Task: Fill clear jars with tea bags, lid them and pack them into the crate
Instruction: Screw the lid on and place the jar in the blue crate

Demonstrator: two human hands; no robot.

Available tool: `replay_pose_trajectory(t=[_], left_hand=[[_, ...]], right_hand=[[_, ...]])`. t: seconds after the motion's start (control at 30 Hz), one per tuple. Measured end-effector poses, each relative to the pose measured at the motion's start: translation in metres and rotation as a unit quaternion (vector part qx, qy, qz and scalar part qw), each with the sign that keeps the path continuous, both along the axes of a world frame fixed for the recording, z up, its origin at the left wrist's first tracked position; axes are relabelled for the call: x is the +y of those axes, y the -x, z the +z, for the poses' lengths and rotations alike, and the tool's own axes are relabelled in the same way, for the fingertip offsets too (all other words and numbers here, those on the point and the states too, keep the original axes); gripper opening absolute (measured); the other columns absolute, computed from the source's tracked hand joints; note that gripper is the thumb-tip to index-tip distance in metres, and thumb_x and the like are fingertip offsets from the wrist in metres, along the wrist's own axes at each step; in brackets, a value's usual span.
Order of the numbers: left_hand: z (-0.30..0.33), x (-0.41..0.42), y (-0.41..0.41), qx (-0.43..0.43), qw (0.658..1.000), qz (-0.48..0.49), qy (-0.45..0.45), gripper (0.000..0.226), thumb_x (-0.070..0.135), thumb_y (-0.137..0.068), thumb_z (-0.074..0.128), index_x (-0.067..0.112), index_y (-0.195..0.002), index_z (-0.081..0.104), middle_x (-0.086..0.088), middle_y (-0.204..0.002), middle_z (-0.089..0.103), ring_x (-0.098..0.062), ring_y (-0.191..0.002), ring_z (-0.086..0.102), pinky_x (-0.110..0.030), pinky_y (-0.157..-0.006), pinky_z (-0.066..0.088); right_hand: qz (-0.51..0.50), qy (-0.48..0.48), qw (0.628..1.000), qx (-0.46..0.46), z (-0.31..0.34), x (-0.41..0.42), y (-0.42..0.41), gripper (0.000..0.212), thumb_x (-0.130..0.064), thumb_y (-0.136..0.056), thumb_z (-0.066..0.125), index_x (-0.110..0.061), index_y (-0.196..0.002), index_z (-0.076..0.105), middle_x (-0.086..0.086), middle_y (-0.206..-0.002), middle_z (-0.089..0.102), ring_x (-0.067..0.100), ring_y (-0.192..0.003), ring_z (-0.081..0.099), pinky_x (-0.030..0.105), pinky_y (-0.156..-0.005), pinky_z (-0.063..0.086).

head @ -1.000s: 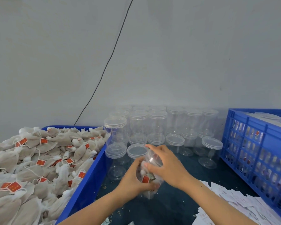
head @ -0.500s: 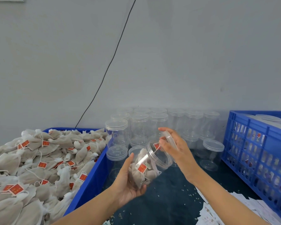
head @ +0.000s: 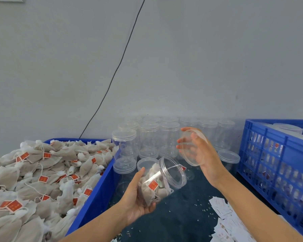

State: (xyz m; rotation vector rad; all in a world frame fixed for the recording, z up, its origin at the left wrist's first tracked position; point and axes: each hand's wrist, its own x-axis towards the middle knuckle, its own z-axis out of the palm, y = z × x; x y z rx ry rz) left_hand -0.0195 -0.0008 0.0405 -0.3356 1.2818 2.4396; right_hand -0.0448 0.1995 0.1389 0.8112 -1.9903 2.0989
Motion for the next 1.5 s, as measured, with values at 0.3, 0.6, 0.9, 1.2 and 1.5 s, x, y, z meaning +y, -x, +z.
replay_pose_trajectory(t=[0.3,0.6,0.9,1.2,1.5], left_hand=[[0.001,0.003,-0.003,0.006,1.0,-0.012,0.005,0.073,0.061,-0.07,0.065,0.006,-0.119,0.063,-0.021,-0.101,0.068,-0.026,-0.073,0.062,-0.027,-0.046,0.053],[0.0,0.003,-0.003,-0.01,1.0,-0.008,0.016,0.07,0.061,-0.074,0.064,0.006,-0.117,0.064,-0.021,-0.097,0.071,-0.027,-0.07,0.066,-0.027,-0.045,0.053],[-0.003,0.006,-0.006,-0.034,0.999,-0.006,0.015,0.069,0.061,-0.077,0.062,0.004,-0.116,0.064,-0.023,-0.1,0.069,-0.029,-0.075,0.064,-0.027,-0.045,0.053],[-0.001,0.005,-0.003,-0.022,0.996,-0.044,-0.069,0.073,0.061,-0.078,0.06,0.0,-0.119,0.063,-0.023,-0.099,0.063,-0.033,-0.077,0.06,-0.027,-0.042,0.051],[-0.009,0.001,0.003,-0.036,0.996,-0.071,-0.048,0.071,0.063,-0.078,0.058,-0.001,-0.109,0.067,-0.022,-0.093,0.063,-0.035,-0.075,0.062,-0.029,-0.046,0.053]], right_hand=[[-0.034,-0.131,0.974,-0.179,-0.005,0.004,0.006,0.043,-0.054,-0.092,0.04,-0.022,-0.113,0.06,0.015,-0.107,0.063,0.028,-0.097,0.063,0.042,-0.077,0.056],[-0.058,-0.149,0.966,-0.203,0.003,0.006,0.005,0.042,-0.051,-0.094,0.042,-0.018,-0.114,0.058,0.02,-0.112,0.06,0.027,-0.09,0.063,0.03,-0.06,0.054],[0.022,-0.027,0.986,-0.166,0.004,-0.007,-0.004,0.047,-0.048,-0.083,0.053,-0.013,-0.114,0.058,0.016,-0.097,0.063,0.027,-0.093,0.064,0.047,-0.079,0.058],[-0.07,-0.38,0.915,0.114,-0.032,-0.011,0.006,0.087,-0.097,-0.059,0.029,-0.053,-0.134,0.03,-0.015,-0.125,0.042,-0.001,-0.115,0.042,0.02,-0.092,0.032],[-0.08,-0.373,0.906,0.183,-0.04,-0.03,0.007,0.058,-0.076,-0.081,0.031,-0.054,-0.135,0.033,-0.017,-0.117,0.044,0.0,-0.116,0.041,0.024,-0.099,0.039]])
